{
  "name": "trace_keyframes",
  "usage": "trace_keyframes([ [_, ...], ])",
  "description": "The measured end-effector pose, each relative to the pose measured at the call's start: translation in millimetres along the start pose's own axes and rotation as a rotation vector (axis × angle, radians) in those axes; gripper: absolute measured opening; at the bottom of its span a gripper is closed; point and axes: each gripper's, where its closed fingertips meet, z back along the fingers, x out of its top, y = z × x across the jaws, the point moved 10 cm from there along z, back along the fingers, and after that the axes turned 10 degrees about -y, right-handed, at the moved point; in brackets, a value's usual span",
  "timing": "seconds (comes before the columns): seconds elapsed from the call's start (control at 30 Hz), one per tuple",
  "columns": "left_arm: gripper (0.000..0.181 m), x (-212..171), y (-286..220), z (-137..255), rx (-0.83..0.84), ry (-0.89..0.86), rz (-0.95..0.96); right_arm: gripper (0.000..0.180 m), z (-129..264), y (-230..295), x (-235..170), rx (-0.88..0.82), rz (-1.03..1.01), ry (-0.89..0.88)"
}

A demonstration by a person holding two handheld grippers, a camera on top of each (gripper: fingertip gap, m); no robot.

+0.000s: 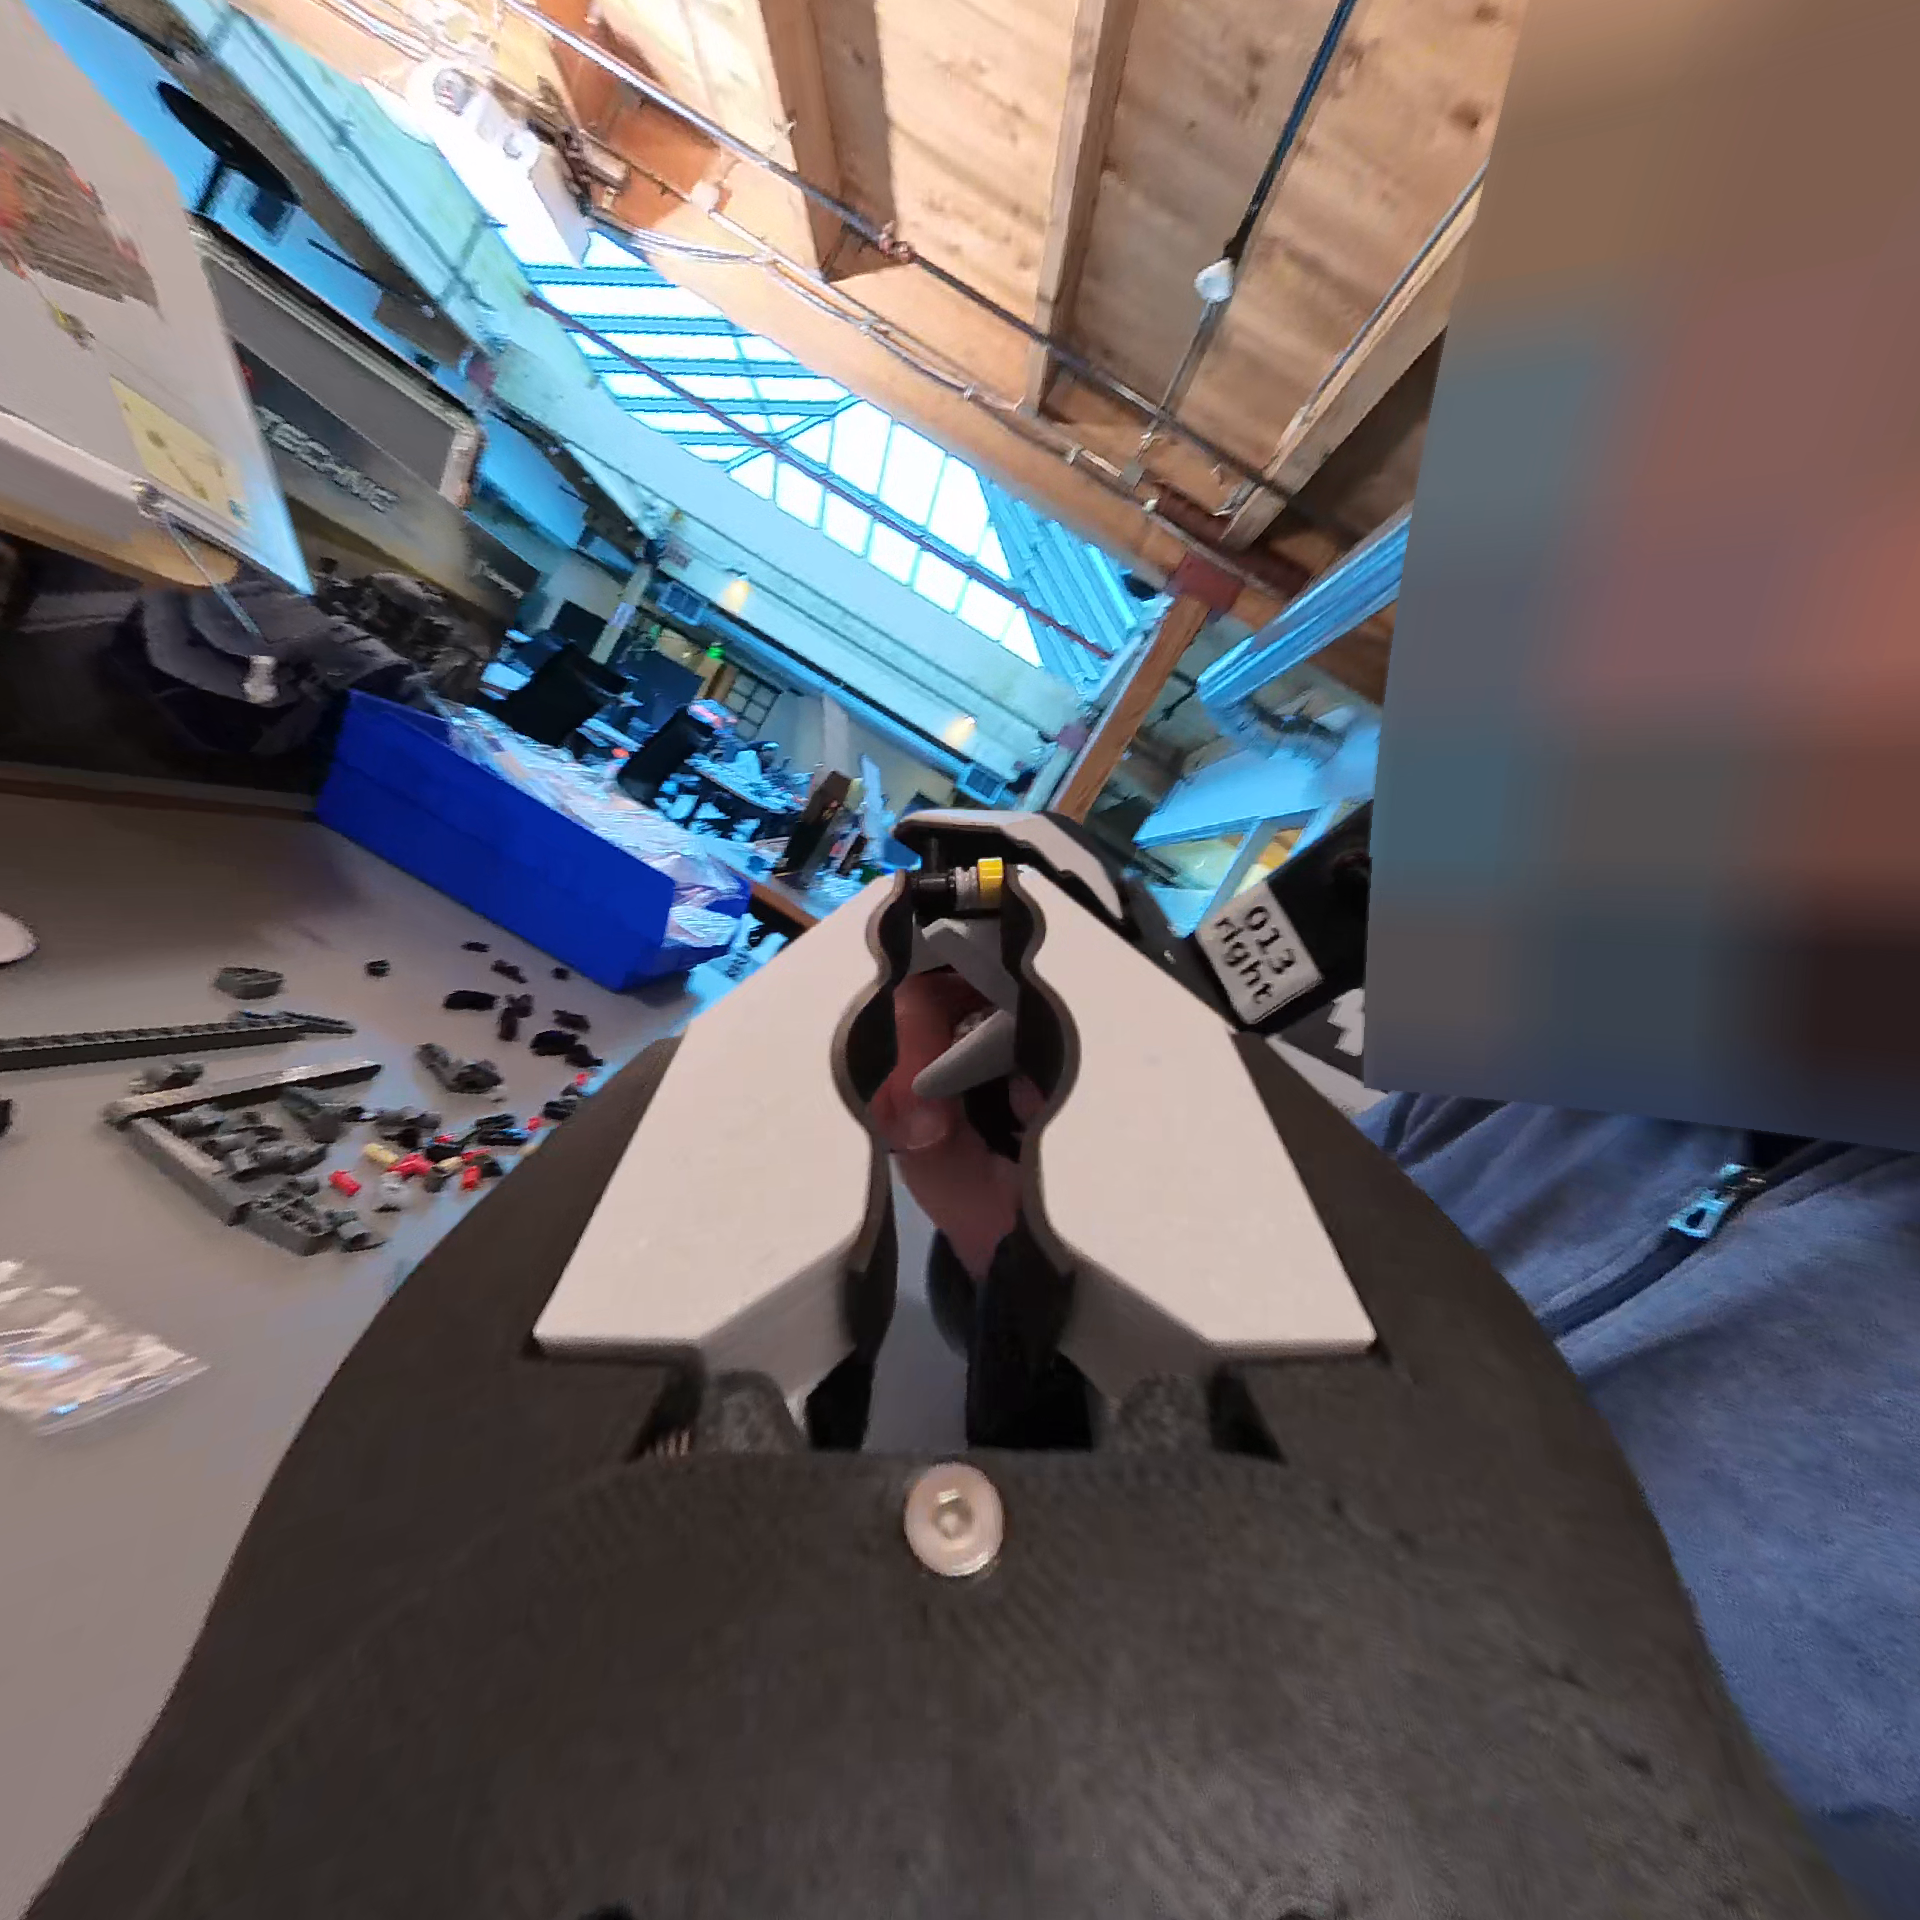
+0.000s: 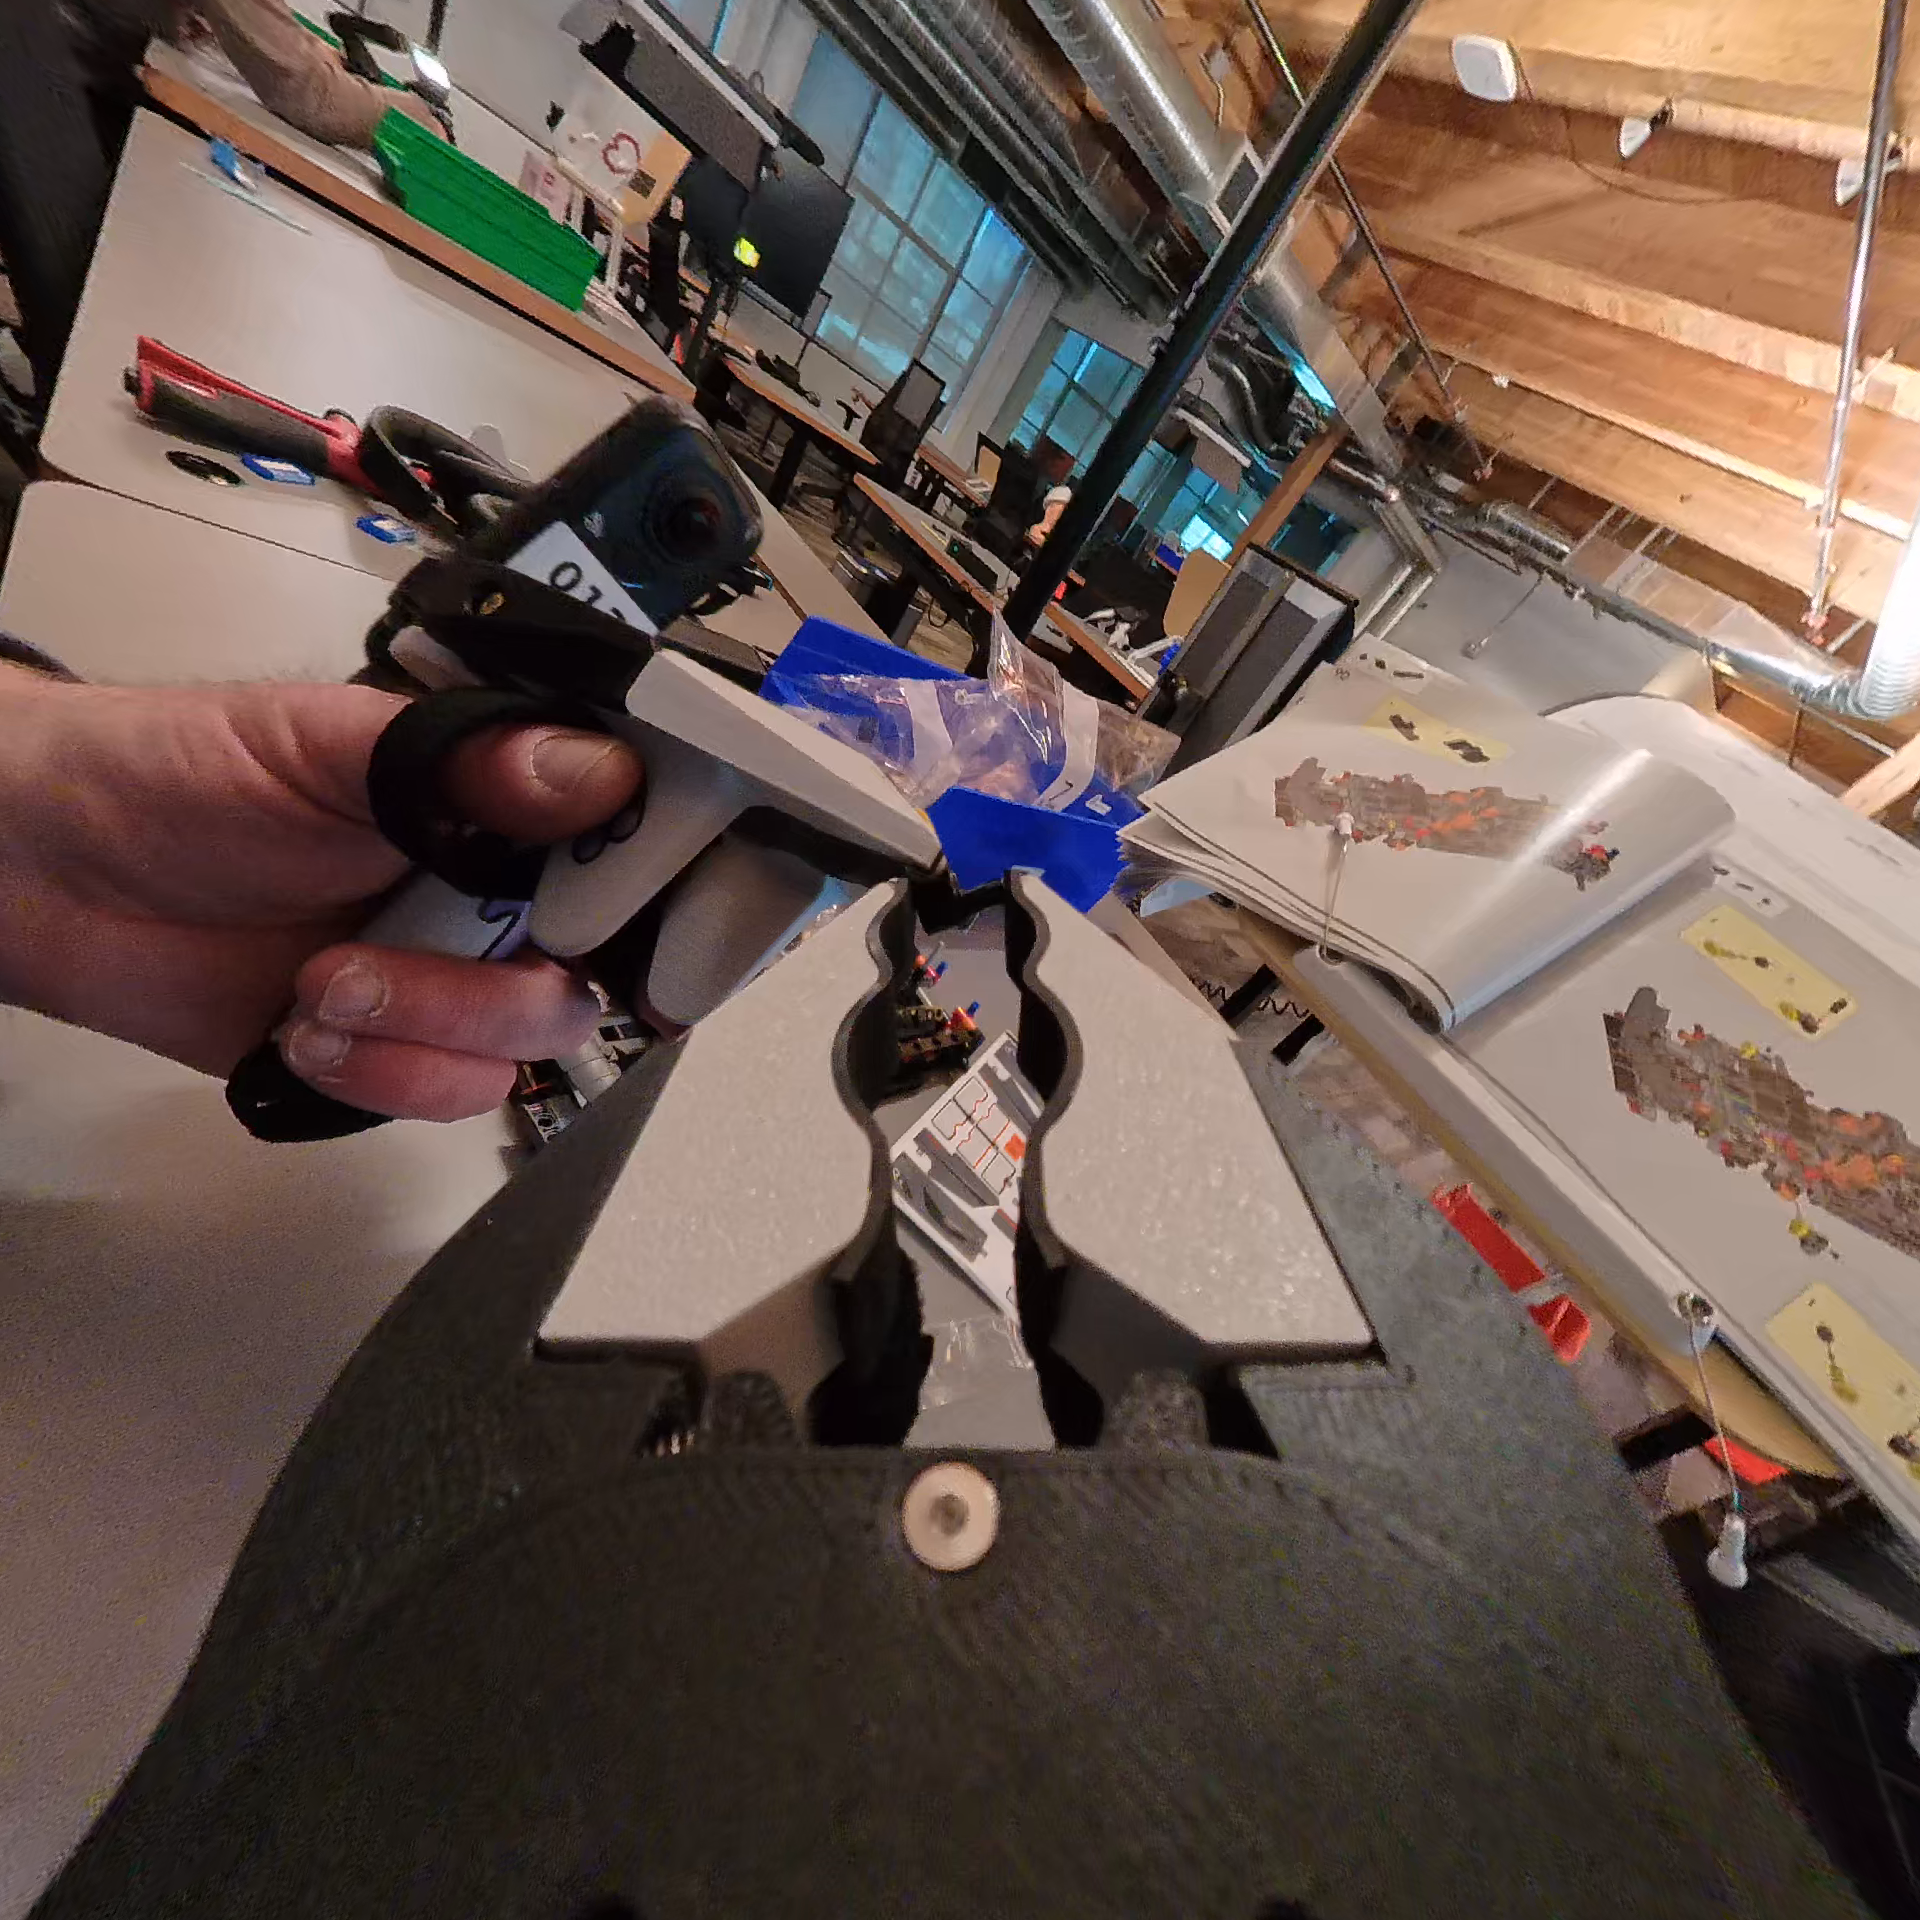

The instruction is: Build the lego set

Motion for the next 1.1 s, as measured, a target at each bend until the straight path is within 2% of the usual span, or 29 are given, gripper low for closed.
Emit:
trace_keyframes([
  [0.3, 0.021, 4.8, -0.1, 0.1, 0.025, 0.037, -0.023, 0.013, 3.7, -10.9, 0.1, 0.118, -0.039, 0.016],
  [0.53, 0.022, 18.5, -10.5, 1.6, 0.104, 0.173, -0.308, 0.012, 9.3, -33.2, -9.0, 0.249, -0.296, 0.009],
  [0.87, 0.017, 13.6, -23.2, -11.8, 0.113, 0.313, -0.493, 0.012, 10.7, -34.7, -11.0, 0.298, -0.264, 0.065],
  [1.1, 0.006, 13.3, -20.9, -12.5, 0.116, 0.332, -0.449, 0.012, 11.5, -26.7, -4.7, 0.187, -0.103, 0.056],
])
